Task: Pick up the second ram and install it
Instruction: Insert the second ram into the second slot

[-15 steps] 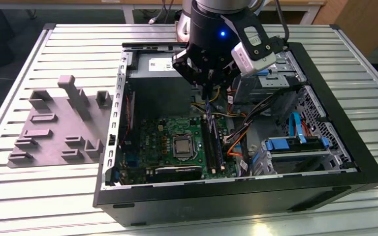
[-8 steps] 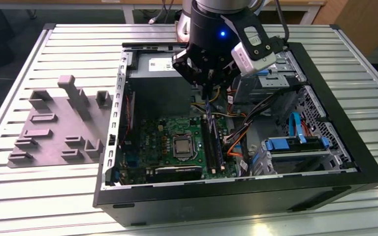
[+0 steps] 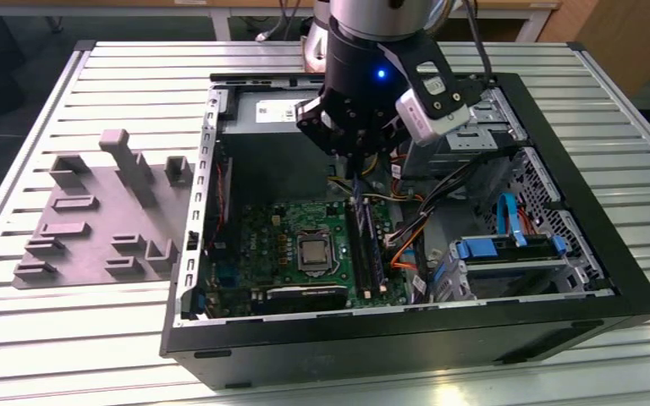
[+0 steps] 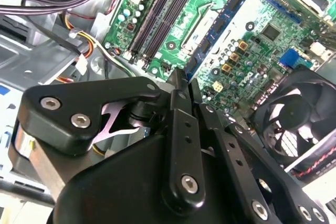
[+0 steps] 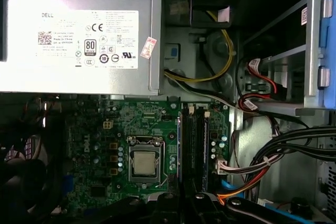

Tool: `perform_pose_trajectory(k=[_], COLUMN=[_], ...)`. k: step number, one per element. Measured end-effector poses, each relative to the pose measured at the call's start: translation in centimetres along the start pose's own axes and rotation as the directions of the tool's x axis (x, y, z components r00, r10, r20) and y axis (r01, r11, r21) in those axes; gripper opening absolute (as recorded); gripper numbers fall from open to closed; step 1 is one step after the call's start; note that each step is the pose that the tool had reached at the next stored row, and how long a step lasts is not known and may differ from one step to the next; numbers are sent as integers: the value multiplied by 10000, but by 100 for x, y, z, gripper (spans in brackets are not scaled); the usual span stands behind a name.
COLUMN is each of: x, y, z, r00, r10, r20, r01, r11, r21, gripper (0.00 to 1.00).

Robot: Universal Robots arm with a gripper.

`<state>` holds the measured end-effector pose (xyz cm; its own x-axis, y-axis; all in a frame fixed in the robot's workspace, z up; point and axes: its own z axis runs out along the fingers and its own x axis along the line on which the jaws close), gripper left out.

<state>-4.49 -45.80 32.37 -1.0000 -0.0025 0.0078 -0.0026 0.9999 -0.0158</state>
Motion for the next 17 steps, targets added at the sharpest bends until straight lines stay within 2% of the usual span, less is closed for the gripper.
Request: perform_pose_trajectory(k=[5, 13, 17], x=[-5, -6, -41], y=[1, 1, 1], z=[86, 92, 118], r00=[10000, 10000, 10000], r10=[-1, 0, -1], r20=[-7, -8, -17], r01=[1, 0, 1], r11=[10000, 10000, 10000], r21=[-8, -8, -10], gripper=[14, 14, 14])
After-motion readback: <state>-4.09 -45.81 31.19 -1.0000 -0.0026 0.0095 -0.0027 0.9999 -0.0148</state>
